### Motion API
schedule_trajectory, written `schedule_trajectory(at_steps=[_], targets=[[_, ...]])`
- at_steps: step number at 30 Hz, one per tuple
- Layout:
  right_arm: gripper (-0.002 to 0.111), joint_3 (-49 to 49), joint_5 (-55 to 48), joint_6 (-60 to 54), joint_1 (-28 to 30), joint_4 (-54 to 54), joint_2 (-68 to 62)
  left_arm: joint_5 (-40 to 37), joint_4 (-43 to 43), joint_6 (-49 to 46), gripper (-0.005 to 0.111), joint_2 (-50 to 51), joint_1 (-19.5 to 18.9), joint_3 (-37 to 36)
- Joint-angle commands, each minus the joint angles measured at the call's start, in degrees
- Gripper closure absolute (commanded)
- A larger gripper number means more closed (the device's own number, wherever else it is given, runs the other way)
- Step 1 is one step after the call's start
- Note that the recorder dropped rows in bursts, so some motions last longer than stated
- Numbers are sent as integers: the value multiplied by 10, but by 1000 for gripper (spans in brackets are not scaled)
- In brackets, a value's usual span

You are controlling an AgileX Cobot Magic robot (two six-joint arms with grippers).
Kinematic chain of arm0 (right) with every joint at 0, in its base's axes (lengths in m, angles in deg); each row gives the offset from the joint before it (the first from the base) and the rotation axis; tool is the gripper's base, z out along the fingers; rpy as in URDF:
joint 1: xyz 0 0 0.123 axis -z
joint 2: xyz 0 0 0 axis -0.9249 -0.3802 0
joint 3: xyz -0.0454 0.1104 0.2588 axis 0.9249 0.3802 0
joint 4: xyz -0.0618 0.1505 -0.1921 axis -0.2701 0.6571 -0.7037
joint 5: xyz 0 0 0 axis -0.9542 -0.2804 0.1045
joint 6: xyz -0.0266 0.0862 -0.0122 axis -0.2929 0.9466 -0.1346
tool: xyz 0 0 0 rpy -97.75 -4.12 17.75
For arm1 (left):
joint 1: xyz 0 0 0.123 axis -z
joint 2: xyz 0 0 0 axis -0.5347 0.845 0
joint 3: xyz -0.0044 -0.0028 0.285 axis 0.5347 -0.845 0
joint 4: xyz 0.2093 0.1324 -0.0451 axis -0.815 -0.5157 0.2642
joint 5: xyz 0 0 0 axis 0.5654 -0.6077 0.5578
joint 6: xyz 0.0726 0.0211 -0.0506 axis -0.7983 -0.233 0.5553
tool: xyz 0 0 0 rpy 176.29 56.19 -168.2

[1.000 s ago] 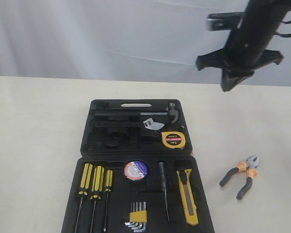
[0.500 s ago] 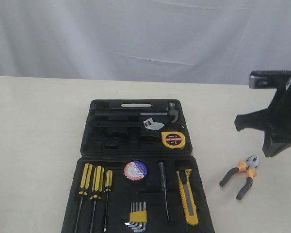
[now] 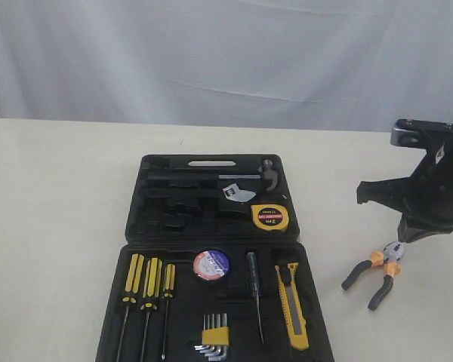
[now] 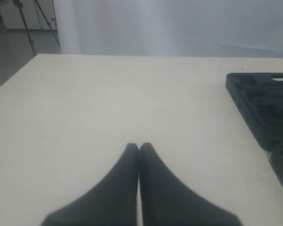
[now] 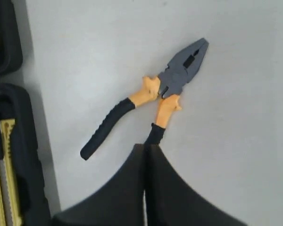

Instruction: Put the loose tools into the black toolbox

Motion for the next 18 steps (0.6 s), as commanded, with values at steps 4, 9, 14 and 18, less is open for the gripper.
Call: schedule_trajectory(at_steps=[4, 9, 14, 18], targets=[[109, 3, 37, 36, 4, -22, 3, 3, 0, 3, 107, -1, 3, -1], [109, 3, 36, 22, 4, -22, 3, 3, 0, 3, 107, -1, 3, -1], [109, 3, 14, -56, 4, -22, 3, 3, 0, 3, 107, -1, 3, -1], [109, 3, -8, -69, 4, -22, 3, 3, 0, 3, 107, -1, 3, -1]])
